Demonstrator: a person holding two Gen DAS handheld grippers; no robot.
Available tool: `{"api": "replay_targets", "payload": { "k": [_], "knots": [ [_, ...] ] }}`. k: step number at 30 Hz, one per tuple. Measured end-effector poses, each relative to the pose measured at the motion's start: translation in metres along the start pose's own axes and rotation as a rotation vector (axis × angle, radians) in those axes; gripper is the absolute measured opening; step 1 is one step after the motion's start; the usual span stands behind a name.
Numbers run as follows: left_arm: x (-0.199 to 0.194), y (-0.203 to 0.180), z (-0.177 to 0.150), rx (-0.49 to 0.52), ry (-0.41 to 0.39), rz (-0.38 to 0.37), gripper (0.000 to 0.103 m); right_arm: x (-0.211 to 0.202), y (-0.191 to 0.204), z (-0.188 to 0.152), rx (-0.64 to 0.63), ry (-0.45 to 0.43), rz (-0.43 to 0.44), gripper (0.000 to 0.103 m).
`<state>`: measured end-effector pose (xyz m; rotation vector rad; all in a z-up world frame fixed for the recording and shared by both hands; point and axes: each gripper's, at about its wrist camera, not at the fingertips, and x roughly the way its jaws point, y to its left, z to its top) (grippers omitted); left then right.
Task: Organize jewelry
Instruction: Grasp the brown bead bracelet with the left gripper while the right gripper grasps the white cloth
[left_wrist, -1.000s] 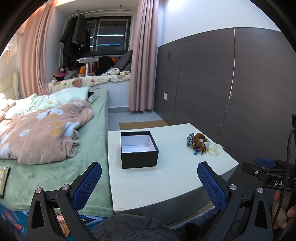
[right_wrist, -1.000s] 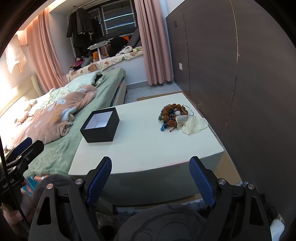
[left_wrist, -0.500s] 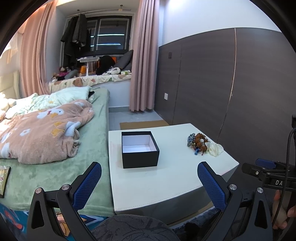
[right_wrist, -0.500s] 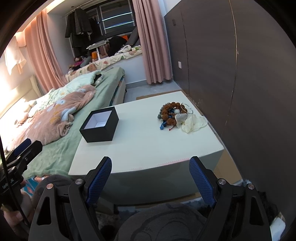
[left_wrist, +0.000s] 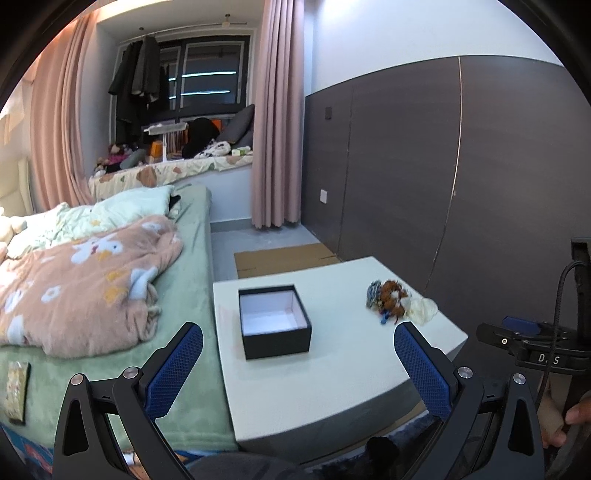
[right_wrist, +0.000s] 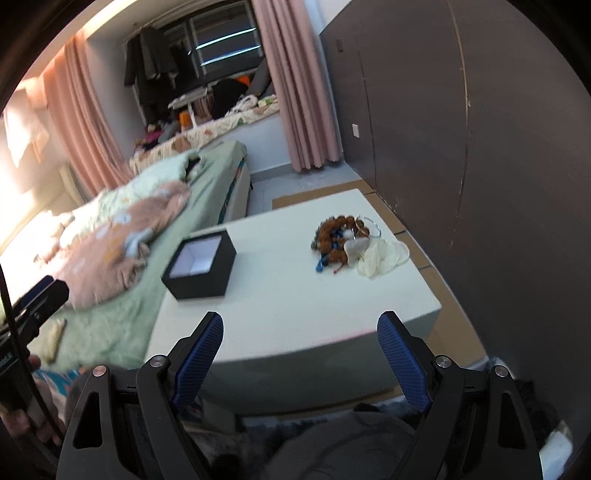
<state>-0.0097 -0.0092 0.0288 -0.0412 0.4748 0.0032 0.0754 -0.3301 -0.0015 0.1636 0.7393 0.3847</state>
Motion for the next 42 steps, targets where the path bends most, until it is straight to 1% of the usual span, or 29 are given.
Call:
{"api": "replay_targets", "payload": {
  "k": [4, 10, 13, 14, 17, 21, 24, 26, 29, 30, 34, 35, 37, 39, 41, 42],
  "knots": [
    [0.01, -0.008, 0.019, 0.028, 0.001, -0.016, 0.103, 0.002, -0.012, 0.016, 0.04, -0.026, 0.016, 0.086],
    [0.04, -0.014, 0.037, 0.024, 0.042, -0.047, 0.103, 0.023, -0.034, 0.042, 0.116, -0.019, 0.041, 0.086],
    [0.058, -0.018, 0.043, 0.025, 0.064, -0.067, 0.103, 0.038, -0.046, 0.053, 0.16, -0.006, 0.061, 0.09],
    [0.064, -0.02, 0.045, 0.026, 0.071, -0.075, 0.103, 0.042, -0.05, 0.055, 0.171, -0.006, 0.065, 0.092],
    [0.082, -0.027, 0.05, 0.029, 0.097, -0.1, 0.103, 0.055, -0.059, 0.063, 0.191, 0.0, 0.081, 0.093],
    [0.109, -0.044, 0.056, 0.047, 0.132, -0.133, 0.103, 0.079, -0.074, 0.072, 0.231, 0.034, 0.11, 0.098],
    [0.129, -0.058, 0.058, 0.073, 0.153, -0.155, 0.103, 0.096, -0.087, 0.08, 0.281, 0.064, 0.128, 0.098],
    [0.141, -0.065, 0.059, 0.078, 0.17, -0.172, 0.103, 0.106, -0.094, 0.085, 0.318, 0.067, 0.127, 0.098],
    [0.163, -0.076, 0.059, 0.084, 0.204, -0.211, 0.103, 0.12, -0.108, 0.089, 0.374, 0.08, 0.101, 0.098],
    [0.17, -0.08, 0.058, 0.086, 0.218, -0.222, 0.102, 0.126, -0.113, 0.089, 0.392, 0.081, 0.108, 0.098],
    [0.198, -0.096, 0.058, 0.116, 0.263, -0.271, 0.097, 0.14, -0.128, 0.076, 0.428, 0.074, 0.132, 0.098],
    [0.204, -0.1, 0.058, 0.124, 0.271, -0.279, 0.096, 0.147, -0.134, 0.07, 0.452, 0.089, 0.133, 0.098],
    [0.218, -0.106, 0.057, 0.131, 0.295, -0.302, 0.087, 0.157, -0.14, 0.064, 0.493, 0.125, 0.137, 0.096],
    [0.232, -0.11, 0.056, 0.132, 0.321, -0.325, 0.081, 0.164, -0.141, 0.063, 0.501, 0.141, 0.148, 0.087],
    [0.244, -0.115, 0.055, 0.137, 0.345, -0.34, 0.076, 0.167, -0.139, 0.064, 0.493, 0.145, 0.139, 0.086],
    [0.252, -0.117, 0.054, 0.137, 0.357, -0.349, 0.073, 0.17, -0.139, 0.064, 0.487, 0.149, 0.129, 0.083]
  ]
}}
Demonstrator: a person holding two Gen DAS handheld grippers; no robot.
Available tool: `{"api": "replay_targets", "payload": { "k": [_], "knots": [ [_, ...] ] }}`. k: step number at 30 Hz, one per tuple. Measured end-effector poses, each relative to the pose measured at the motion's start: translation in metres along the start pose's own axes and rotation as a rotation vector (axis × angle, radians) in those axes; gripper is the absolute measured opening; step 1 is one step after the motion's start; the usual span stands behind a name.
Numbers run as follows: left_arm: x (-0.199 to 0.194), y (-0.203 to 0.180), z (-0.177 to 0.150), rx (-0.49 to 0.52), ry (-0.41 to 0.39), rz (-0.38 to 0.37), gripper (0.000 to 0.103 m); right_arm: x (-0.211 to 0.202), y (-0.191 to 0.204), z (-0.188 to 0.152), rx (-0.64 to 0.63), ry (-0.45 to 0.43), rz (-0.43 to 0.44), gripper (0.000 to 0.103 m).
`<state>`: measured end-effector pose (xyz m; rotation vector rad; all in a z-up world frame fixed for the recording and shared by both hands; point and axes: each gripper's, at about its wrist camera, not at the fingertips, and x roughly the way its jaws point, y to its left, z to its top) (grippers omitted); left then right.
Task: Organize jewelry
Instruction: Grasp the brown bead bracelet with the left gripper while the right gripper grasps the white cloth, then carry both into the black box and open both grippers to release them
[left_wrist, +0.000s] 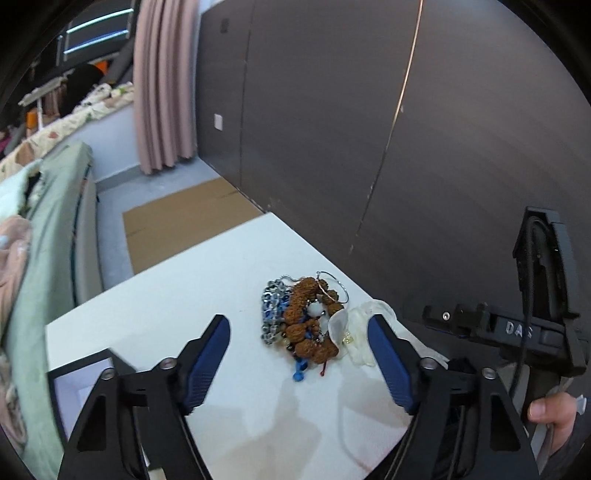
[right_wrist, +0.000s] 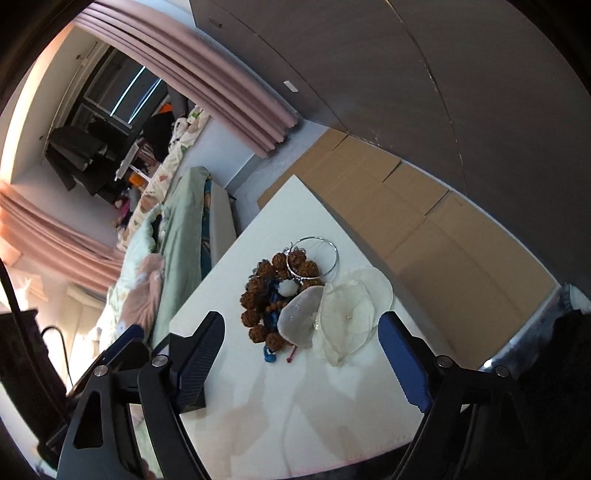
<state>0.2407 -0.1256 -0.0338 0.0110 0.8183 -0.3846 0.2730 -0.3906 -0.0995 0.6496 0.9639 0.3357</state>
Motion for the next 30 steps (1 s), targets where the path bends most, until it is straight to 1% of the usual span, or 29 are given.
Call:
{"api": "replay_targets", "payload": {
  "k": [2, 4, 6, 7, 11, 13, 16, 17, 18, 19, 20, 21, 22, 24, 28, 30],
  "knots": [
    [0.01, 0.002, 0.002, -0.006, 0.014, -0.014, 0.069, 0.005, -0.003, 0.001, 0.008, 0.014, -0.018, 0.077],
    [0.022, 0.004, 0.003, -0.008, 0.029, -0.028, 0.064, 0.008, -0.01, 0.001, 0.036, 0.022, -0.037, 0.073],
    [0.035, 0.004, 0.003, 0.0, 0.048, -0.036, 0.061, 0.011, -0.018, 0.002, 0.086, 0.023, -0.046, 0.059],
    [0.04, 0.003, 0.003, 0.001, 0.055, -0.042, 0.058, 0.011, -0.02, 0.001, 0.097, 0.022, -0.045, 0.058],
    [0.064, 0.007, 0.001, -0.009, 0.088, -0.067, 0.055, 0.015, -0.024, 0.005, 0.13, 0.016, -0.056, 0.058],
    [0.074, 0.01, -0.002, -0.022, 0.1, -0.073, 0.051, 0.019, -0.026, 0.007, 0.136, 0.02, -0.061, 0.058],
    [0.09, 0.02, -0.01, -0.065, 0.123, -0.057, 0.046, 0.028, -0.024, 0.009, 0.131, 0.039, -0.071, 0.058],
    [0.095, 0.021, -0.014, -0.075, 0.134, -0.054, 0.044, 0.029, -0.024, 0.009, 0.127, 0.042, -0.073, 0.058],
    [0.101, 0.023, -0.017, -0.083, 0.148, -0.058, 0.039, 0.033, -0.022, 0.01, 0.118, 0.052, -0.078, 0.058],
    [0.104, 0.023, -0.02, -0.088, 0.157, -0.069, 0.037, 0.034, -0.021, 0.009, 0.113, 0.057, -0.079, 0.058],
    [0.105, 0.024, -0.021, -0.091, 0.156, -0.074, 0.037, 0.037, -0.019, 0.009, 0.106, 0.062, -0.079, 0.058],
    [0.103, 0.025, -0.022, -0.095, 0.151, -0.081, 0.034, 0.041, -0.015, 0.009, 0.092, 0.069, -0.083, 0.058],
    [0.1, 0.026, -0.022, -0.098, 0.146, -0.086, 0.024, 0.043, -0.012, 0.009, 0.079, 0.074, -0.09, 0.058],
    [0.093, 0.028, -0.02, -0.109, 0.138, -0.093, 0.019, 0.047, -0.005, 0.008, 0.049, 0.077, -0.104, 0.058],
    [0.075, 0.036, -0.018, -0.14, 0.109, -0.103, 0.019, 0.052, 0.007, 0.002, -0.021, 0.093, -0.121, 0.057],
    [0.066, 0.04, -0.015, -0.157, 0.097, -0.113, 0.019, 0.057, 0.012, -0.002, -0.059, 0.113, -0.141, 0.05]
  ]
}}
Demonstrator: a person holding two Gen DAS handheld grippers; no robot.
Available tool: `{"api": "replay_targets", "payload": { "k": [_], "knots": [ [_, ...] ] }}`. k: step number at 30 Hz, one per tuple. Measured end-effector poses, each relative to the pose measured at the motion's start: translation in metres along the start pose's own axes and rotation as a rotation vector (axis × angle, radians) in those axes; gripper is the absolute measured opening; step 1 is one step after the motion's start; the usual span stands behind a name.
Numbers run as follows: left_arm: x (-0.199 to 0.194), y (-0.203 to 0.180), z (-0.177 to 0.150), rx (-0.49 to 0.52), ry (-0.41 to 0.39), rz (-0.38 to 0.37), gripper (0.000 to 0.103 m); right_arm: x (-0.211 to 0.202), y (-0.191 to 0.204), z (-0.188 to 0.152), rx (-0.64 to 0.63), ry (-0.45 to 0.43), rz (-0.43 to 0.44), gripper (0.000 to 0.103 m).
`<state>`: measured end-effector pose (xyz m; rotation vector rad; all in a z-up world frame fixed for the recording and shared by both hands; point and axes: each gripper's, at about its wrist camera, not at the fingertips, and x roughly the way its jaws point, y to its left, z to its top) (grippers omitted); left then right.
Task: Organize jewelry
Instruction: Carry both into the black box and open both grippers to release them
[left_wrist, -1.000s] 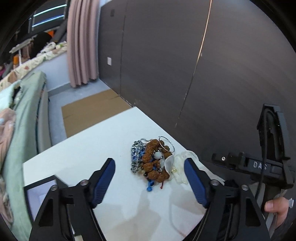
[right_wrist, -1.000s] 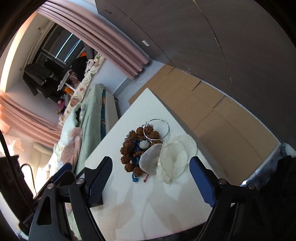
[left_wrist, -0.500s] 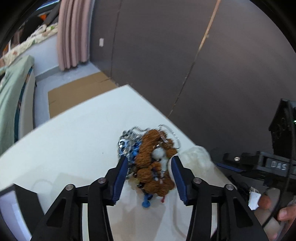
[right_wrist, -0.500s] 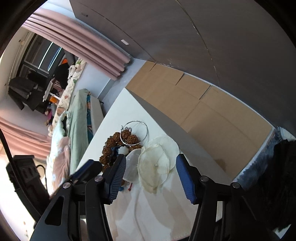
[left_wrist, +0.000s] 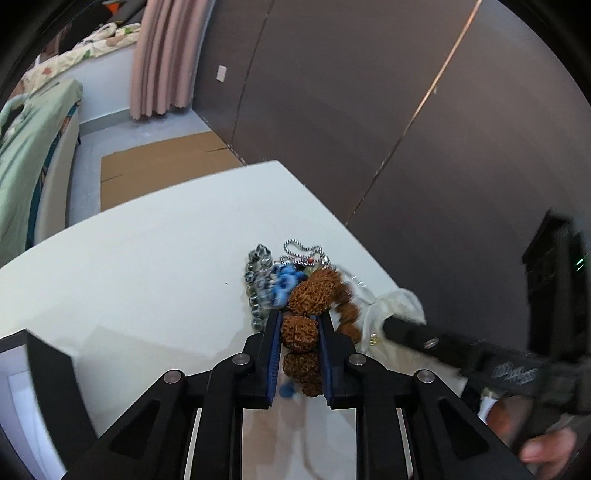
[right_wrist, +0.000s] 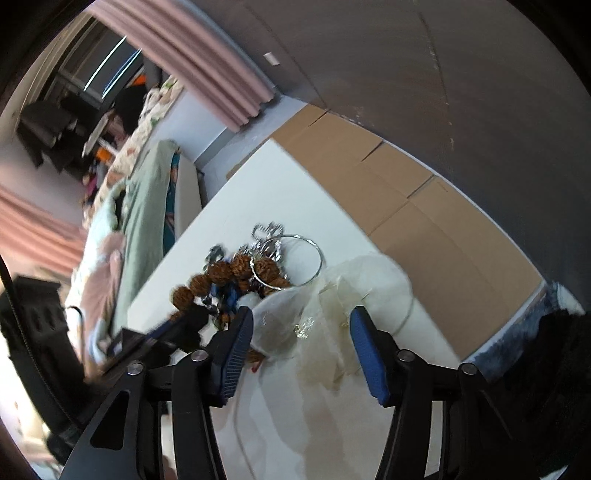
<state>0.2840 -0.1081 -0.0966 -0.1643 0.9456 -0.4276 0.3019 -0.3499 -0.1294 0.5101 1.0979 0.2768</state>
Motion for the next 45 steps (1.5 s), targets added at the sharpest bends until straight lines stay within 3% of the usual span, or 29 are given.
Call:
{"api": "replay_targets", "payload": {
  "k": [2, 6, 9, 15, 21, 31, 38, 45],
  "knots": [
    [-0.009, 0.0, 0.003, -0.005, -0.017, -0.008, 0.019, 0.006, 0.0, -0.003, -0.024, 0.022, -0.049, 0.043],
    [-0.032, -0.004, 0.007, -0.004, -0.056, -0.035, 0.019, 0.01, -0.003, -0.006, -0.056, 0.028, -0.106, 0.008],
    [-0.047, -0.002, 0.008, -0.02, -0.082, -0.06, 0.019, 0.005, -0.005, -0.007, -0.058, 0.009, -0.089, 0.004],
    [-0.079, 0.02, 0.006, -0.099, -0.134, -0.12, 0.019, -0.014, 0.006, -0.009, -0.062, -0.052, 0.037, 0.004],
    [-0.111, 0.052, 0.014, -0.194, -0.188, -0.17, 0.019, -0.023, 0.048, -0.007, -0.131, -0.094, 0.137, 0.004],
    [-0.161, 0.093, 0.012, -0.248, -0.294, -0.142, 0.019, -0.027, 0.131, -0.001, -0.277, -0.115, 0.258, 0.004],
    [-0.184, 0.129, 0.007, -0.311, -0.325, -0.091, 0.019, -0.018, 0.184, -0.004, -0.36, -0.066, 0.381, 0.004],
    [-0.206, 0.15, -0.004, -0.344, -0.35, -0.034, 0.019, 0.012, 0.233, -0.027, -0.426, 0.066, 0.515, 0.004]
  ]
}}
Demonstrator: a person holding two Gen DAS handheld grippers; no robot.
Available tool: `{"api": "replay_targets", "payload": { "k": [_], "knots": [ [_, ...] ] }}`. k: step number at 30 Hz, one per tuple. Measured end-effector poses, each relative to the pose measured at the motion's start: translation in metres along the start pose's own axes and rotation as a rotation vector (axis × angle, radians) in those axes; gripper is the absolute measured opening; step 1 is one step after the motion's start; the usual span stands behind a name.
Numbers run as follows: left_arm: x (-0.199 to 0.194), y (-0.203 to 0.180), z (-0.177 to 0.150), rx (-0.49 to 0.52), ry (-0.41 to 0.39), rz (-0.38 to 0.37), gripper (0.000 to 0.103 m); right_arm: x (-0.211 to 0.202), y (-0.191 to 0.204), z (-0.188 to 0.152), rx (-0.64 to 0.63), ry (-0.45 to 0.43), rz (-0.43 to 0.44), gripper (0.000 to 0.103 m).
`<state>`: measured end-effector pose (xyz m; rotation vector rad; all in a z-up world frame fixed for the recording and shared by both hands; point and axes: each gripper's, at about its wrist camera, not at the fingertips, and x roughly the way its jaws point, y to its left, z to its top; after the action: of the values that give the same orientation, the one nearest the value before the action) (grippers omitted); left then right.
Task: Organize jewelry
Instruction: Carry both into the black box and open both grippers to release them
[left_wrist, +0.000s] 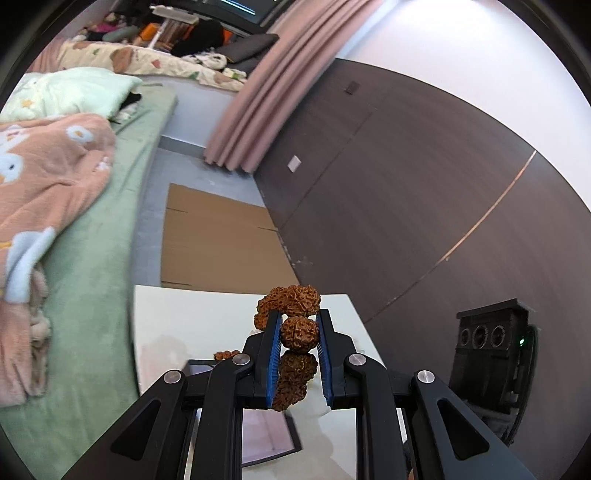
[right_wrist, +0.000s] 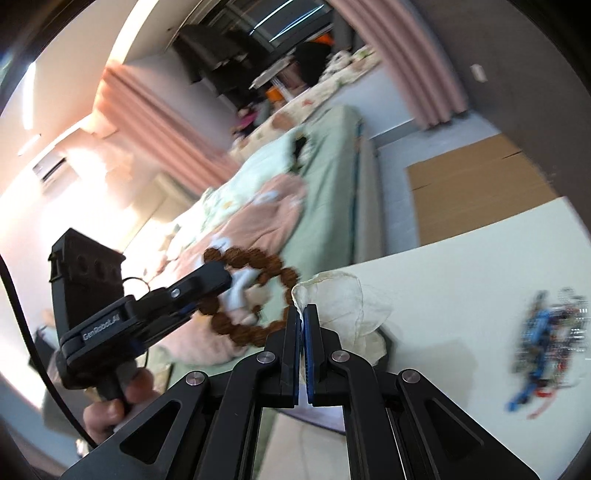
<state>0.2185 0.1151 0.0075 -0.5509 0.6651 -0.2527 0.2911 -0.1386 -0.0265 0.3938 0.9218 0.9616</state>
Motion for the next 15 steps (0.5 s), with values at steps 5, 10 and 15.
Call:
{"api": "replay_targets", "payload": {
  "k": [5, 10, 15],
  "knots": [
    [-0.008, 0.008, -0.005, -0.016, -0.001, 0.033, 0.019, 0.016, -0.015, -0.014, 0.032, 0.065, -0.066, 0.072],
    [-0.001, 0.004, -0.017, -0.009, 0.046, 0.028, 0.019, -0.021, -0.028, -0.011, 0.061, -0.005, -0.109, 0.074],
    [0.01, -0.005, -0.023, -0.006, 0.097, 0.003, 0.02, -0.066, -0.048, -0.012, 0.116, -0.091, -0.164, 0.085]
  ]
}}
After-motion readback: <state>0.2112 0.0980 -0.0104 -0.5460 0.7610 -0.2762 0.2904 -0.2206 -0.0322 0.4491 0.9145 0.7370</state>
